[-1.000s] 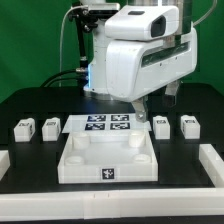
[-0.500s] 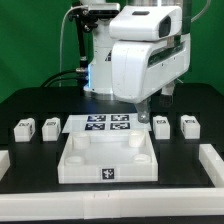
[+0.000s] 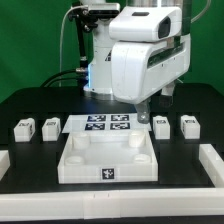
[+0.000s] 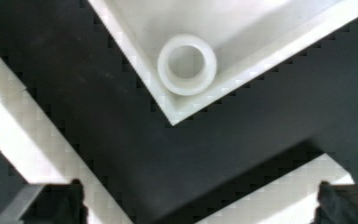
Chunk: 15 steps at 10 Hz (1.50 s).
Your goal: Assemble one leg
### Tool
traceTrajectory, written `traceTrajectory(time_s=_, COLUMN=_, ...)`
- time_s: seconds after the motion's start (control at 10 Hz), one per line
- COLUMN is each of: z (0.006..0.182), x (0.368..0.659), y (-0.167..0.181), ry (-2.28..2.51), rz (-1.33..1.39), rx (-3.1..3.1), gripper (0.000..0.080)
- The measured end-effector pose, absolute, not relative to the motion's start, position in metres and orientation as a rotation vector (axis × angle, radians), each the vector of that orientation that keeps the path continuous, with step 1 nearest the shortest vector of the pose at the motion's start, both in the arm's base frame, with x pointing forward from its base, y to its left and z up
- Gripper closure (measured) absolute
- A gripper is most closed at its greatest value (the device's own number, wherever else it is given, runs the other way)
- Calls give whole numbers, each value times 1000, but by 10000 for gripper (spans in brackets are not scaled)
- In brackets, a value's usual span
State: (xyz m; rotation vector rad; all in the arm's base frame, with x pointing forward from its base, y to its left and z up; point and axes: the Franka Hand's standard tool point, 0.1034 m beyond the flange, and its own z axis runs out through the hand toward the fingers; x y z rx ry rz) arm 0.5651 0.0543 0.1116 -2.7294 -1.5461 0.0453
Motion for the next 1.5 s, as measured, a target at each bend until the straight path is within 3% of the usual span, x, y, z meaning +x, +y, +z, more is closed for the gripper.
traceTrajectory(time_s=0.1, z=111, x=564, y=54, ry=-1594, rz=46, rx=-2702, gripper=150)
traceTrajectory(time_s=0.3, z=105, x=531, y=39, ry=-1692, rz=18, rx=-2655, gripper=150)
traceTrajectory(time_s=0.6, z=71, x=469, y=-5, ry=-2186, rz=13, rx=-2251, gripper=150)
traceTrajectory(time_s=0.7, z=60, x=461, y=-14, ry=-2303, rz=2, rx=-2129, gripper=150)
traceTrajectory(time_s=1.1, z=27, x=446, y=-14, ry=-2260, rz=31, rx=-2116, gripper=150)
traceTrajectory(time_s=1.5, z=32, x=449, y=-14, ry=-2214, rz=25, rx=-2177, gripper=150)
